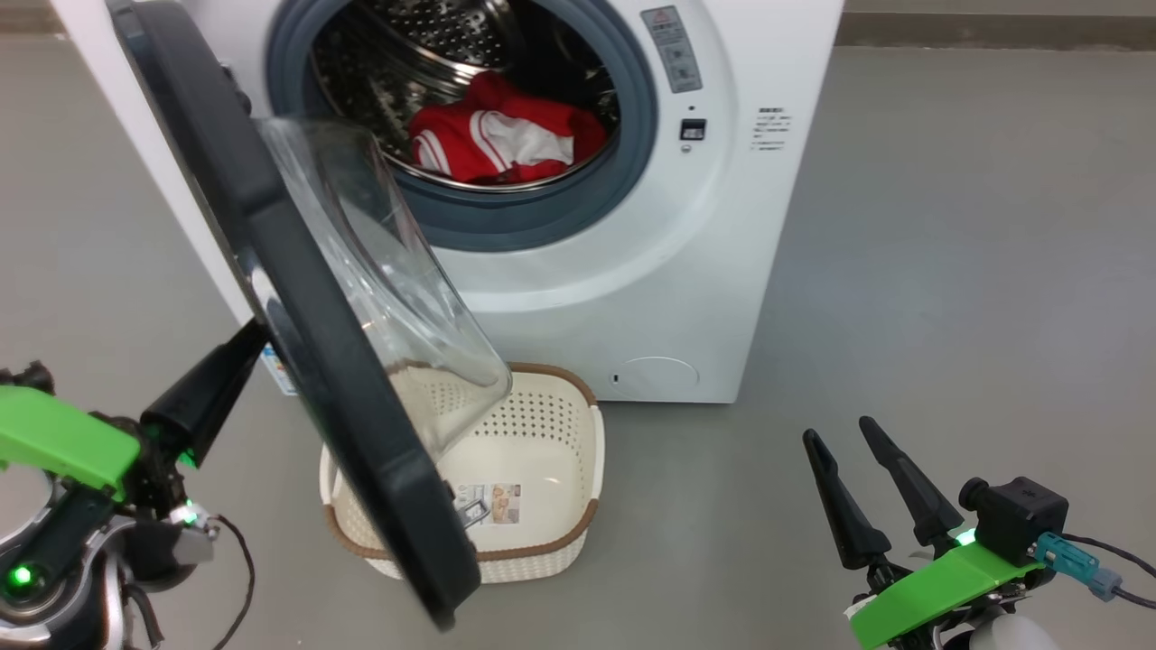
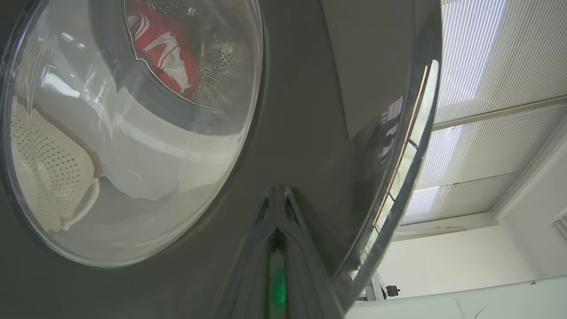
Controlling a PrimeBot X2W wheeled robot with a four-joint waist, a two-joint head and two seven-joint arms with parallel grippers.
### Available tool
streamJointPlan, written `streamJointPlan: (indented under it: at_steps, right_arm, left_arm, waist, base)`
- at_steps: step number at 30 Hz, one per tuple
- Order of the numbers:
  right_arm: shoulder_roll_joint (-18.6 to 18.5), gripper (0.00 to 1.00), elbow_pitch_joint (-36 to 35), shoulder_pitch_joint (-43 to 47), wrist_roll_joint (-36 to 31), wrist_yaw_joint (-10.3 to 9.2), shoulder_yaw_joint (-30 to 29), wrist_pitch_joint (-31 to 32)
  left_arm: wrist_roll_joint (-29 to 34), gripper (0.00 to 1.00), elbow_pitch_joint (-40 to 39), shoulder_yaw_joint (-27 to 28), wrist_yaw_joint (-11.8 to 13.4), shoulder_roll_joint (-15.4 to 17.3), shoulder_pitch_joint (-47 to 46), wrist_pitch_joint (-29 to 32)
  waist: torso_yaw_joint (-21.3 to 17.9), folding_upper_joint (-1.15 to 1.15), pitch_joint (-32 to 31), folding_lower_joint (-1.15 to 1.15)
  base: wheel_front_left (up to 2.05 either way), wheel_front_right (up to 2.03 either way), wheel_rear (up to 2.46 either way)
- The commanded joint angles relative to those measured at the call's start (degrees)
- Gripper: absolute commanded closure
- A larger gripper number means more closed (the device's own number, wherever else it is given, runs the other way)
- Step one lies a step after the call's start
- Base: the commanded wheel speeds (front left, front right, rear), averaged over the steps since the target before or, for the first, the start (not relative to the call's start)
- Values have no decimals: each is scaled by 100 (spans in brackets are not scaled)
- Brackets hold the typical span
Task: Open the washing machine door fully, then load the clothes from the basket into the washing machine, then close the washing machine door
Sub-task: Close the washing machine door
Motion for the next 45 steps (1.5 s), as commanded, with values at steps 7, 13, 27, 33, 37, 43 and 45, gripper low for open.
streamJointPlan:
  at_steps: [7,13,27,33,37,43,45]
  right_arm:
    - [-55,0,-128,-194,5,9,158,-27]
    - [-68,0,-131,-201,10,9,194,-27]
    - [-88,0,-125,-224,19,9,201,-27]
    - [-77,0,-127,-243,15,9,174,-27]
    - [-68,0,-129,-244,8,9,144,-27]
    - [-61,0,-131,-224,-10,9,121,-27]
    - [-62,0,-129,-223,-10,9,122,-27]
  left_arm:
    - [-13,100,-107,60,-104,21,-420,-108]
    - [6,100,-24,52,-166,-4,-497,-221]
    - [41,100,152,18,-314,-31,-642,-371]
    - [40,100,227,4,-355,-32,-747,-380]
    - [33,100,260,14,-378,-27,-767,-377]
    - [75,100,282,31,-442,7,-733,-402]
    - [90,100,285,28,-454,13,-729,-409]
  waist:
    - [-395,0,-19,0]
    - [-718,0,21,0]
    - [-1173,0,73,0]
    - [-1189,0,112,0]
    - [-1157,0,122,0]
    - [-1057,0,101,0]
    - [-1036,0,96,0]
  base:
    - [0,0,0]
    - [0,0,0]
    - [0,0,0]
    - [0,0,0]
    - [0,0,0]
    - [0,0,0]
    - [0,0,0]
